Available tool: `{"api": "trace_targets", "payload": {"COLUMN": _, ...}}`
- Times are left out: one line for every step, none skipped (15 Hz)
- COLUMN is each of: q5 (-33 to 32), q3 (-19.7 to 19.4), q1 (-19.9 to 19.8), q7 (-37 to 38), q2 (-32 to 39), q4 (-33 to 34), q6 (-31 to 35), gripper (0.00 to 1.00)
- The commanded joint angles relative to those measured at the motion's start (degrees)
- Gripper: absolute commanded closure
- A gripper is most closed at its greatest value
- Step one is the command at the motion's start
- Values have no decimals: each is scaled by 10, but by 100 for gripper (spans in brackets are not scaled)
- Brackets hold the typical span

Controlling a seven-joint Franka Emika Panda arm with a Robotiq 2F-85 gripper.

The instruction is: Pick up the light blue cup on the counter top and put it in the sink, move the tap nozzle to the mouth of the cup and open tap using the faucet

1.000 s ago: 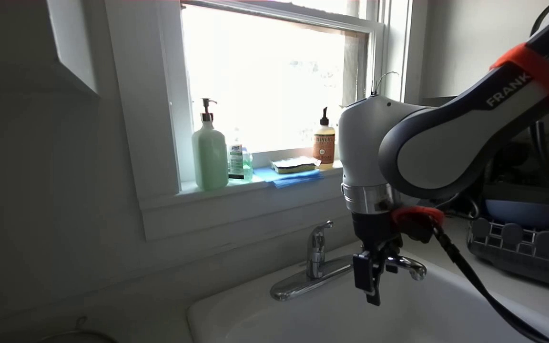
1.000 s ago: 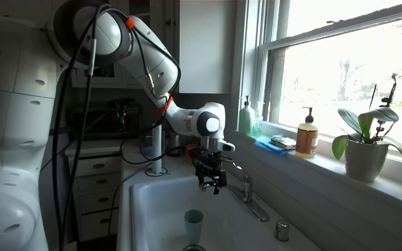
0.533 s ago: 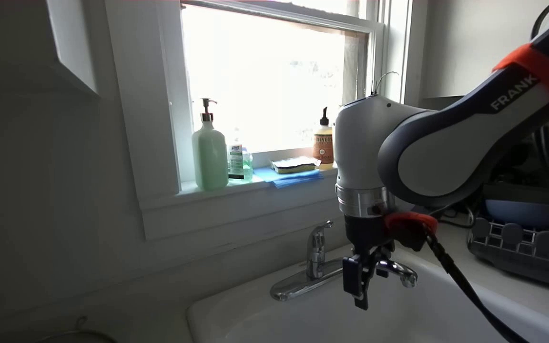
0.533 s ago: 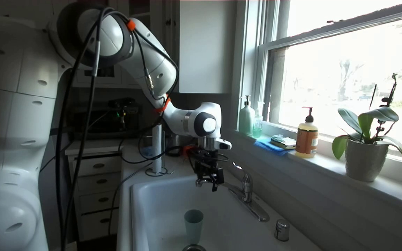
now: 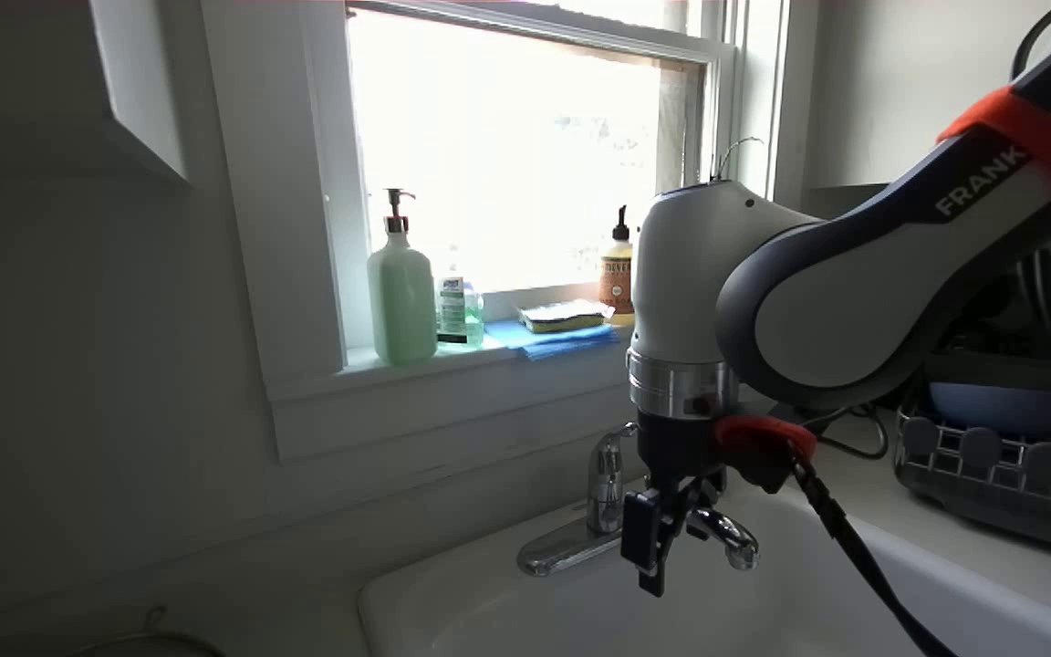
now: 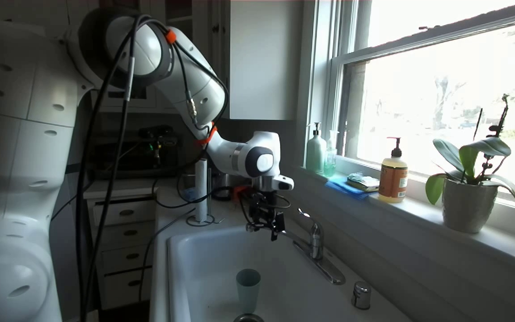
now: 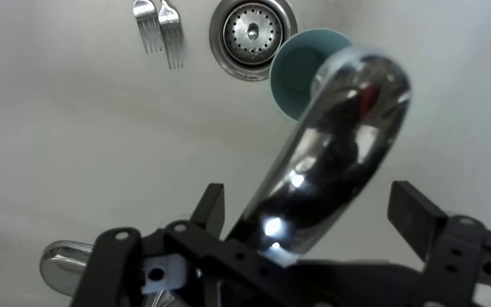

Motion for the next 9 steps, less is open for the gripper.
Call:
{"api": "trace_targets", "payload": {"q5": 22, "q3": 7, "q1": 8, "q7": -2, "q2": 15, "q4": 22, "q6": 36, "gripper": 0}}
{"api": "trace_targets", "payload": {"q5": 22, "q3": 7, "q1": 8, "q7": -2, "q2": 15, "q4": 23, "q6": 37, "gripper": 0}}
{"api": "trace_targets", "payload": {"q5": 24, "q3": 7, "q1": 8, "q7": -4, "q2": 16, "q4": 24, "q6": 37, "gripper": 0}}
{"api": "trace_targets", "payload": {"q5": 24, "q3": 7, "q1": 8, "q7": -4, "q2": 16, "q4": 25, "q6": 36, "gripper": 0}}
{"api": "trace_targets", "payload": {"q5": 24, "q3": 7, "q1": 8, "q7": -4, "q2": 16, "q4": 26, "q6": 36, "gripper": 0}}
{"api": "trace_targets", "payload": {"q5": 25, "q3": 7, "q1": 8, "q7": -4, "q2": 17, "q4": 27, "q6": 36, "gripper": 0}}
{"api": "trace_targets", "payload": {"q5": 25, "q3": 7, "q1": 7, "q7": -4, "q2": 17, "q4": 28, "q6": 36, "gripper": 0}}
{"api": "trace_targets", "payload": {"q5": 27, "q3": 7, "q1": 7, "q7": -5, "q2": 17, "q4": 30, "q6": 35, "gripper": 0}}
{"api": "trace_targets", "payload": {"q5": 29, "q3": 7, "q1": 6, "q7": -5, "q2": 18, "q4": 31, "q6": 36, "gripper": 0}}
